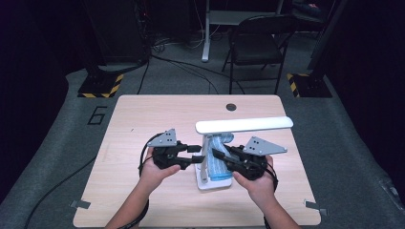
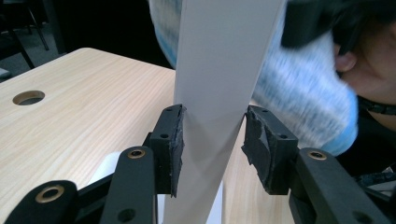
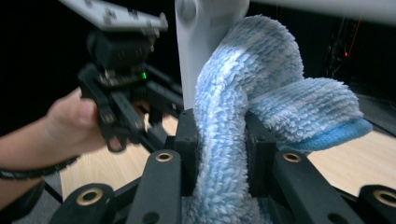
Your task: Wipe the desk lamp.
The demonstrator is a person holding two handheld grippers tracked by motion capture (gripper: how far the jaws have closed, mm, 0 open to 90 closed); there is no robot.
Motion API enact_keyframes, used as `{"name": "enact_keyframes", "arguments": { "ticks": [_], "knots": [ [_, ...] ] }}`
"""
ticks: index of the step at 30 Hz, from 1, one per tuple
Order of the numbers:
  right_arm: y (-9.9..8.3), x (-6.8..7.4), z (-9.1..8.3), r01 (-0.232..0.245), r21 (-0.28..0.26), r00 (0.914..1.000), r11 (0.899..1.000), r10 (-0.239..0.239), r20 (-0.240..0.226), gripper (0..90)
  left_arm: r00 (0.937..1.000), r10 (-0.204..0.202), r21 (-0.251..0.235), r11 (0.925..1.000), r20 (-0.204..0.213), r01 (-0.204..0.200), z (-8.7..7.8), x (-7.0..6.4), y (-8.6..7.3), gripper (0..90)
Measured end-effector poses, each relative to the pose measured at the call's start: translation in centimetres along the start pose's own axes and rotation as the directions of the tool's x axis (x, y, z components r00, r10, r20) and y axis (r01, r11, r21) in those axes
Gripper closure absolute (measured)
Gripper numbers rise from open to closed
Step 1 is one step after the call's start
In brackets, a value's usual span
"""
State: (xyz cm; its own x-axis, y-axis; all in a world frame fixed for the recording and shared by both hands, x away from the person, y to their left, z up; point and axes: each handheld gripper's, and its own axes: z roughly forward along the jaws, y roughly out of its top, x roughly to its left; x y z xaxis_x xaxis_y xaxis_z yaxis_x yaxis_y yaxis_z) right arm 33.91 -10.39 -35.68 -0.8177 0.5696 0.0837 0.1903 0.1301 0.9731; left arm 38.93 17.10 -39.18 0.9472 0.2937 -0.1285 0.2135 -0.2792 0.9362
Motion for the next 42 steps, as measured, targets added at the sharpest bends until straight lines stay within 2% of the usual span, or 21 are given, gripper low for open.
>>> {"name": "enact_keyframes", "arguments": {
  "ticks": [4,8,12,15,18,21,25,28,30,31,34,36,38,42],
  "knots": [
    [0.9,0.0,-0.4,-0.001,-0.02,1.0,1.0,0.001,-0.004,71.5,1.0,0.001,0.005,1.0,-0.002,-0.001,0.0,0.0,0.0,57.5],
    [1.1,-0.1,-0.4,-0.007,0.001,0.9999,1.0,0.007,-0.014,71.7,1.0,0.005,0.008,1.0,-0.001,-0.005,0.0,0.0,0.0,57.5],
    [0.8,-0.3,-0.2,-0.017,0.042,0.9997,0.999,0.018,-0.016,71.8,1.0,0.006,0.008,0.9999,-0.003,-0.006,0.1,-0.1,0.0,57.5],
    [0.2,-0.5,0.4,-0.021,0.097,0.9997,0.995,0.022,-0.01,71.8,1.0,0.006,0.01,0.9999,-0.003,-0.006,0.1,0.0,0.0,57.5],
    [-0.2,-0.6,0.7,-0.025,0.119,0.9996,0.993,0.026,-0.009,71.8,1.0,0.007,0.01,0.9999,-0.003,-0.007,0.1,-0.1,0.0,57.5],
    [0.1,-0.4,0.6,-0.019,0.122,0.9998,0.992,0.019,-0.005,71.8,1.0,0.006,0.011,0.9999,-0.004,-0.006,0.1,0.0,0.0,57.5],
    [1.1,0.0,0.1,-0.001,0.095,1.0,0.996,0.002,-0.008,71.8,1.0,0.003,0.008,1.0,-0.002,-0.003,0.1,0.0,0.0,57.5],
    [1.9,-0.1,-0.5,-0.018,0.065,0.9995,0.998,0.019,-0.026,71.8,1.0,0.003,0.008,1.0,-0.002,-0.003,0.1,0.0,0.0,57.5],
    [2.3,-0.2,-0.9,-0.047,0.054,0.9981,0.997,0.049,-0.038,71.7,1.0,0.005,0.007,1.0,0.001,-0.005,0.1,0.0,0.0,57.5],
    [2.4,-0.3,-1.0,-0.044,0.043,0.9978,0.998,0.046,-0.048,71.8,1.0,0.006,0.009,0.9999,0.002,-0.006,0.1,0.0,-0.1,57.4],
    [2.5,-0.3,-1.2,-0.025,0.045,0.9992,0.999,0.026,-0.029,71.9,0.9999,0.011,0.025,0.9996,-0.01,-0.011,0.3,0.1,-0.2,55.9],
    [2.4,-0.3,-1.2,-0.04,0.043,0.9989,0.998,0.041,-0.024,71.9,0.9998,0.012,0.034,0.9994,-0.013,-0.012,0.6,0.1,-0.3,51.6],
    [2.5,-0.4,-1.2,-0.033,0.047,0.9992,0.998,0.034,-0.021,71.9,0.9997,0.022,0.05,0.9985,-0.014,-0.021,1.2,0.3,-0.4,48.2],
    [2.8,0.0,-1.1,-0.001,0.059,1.0,0.998,0.002,-0.006,72.0,0.9999,-0.004,0.037,0.9993,0.01,0.003,1.9,0.9,-0.8,46.8]
  ]
}}
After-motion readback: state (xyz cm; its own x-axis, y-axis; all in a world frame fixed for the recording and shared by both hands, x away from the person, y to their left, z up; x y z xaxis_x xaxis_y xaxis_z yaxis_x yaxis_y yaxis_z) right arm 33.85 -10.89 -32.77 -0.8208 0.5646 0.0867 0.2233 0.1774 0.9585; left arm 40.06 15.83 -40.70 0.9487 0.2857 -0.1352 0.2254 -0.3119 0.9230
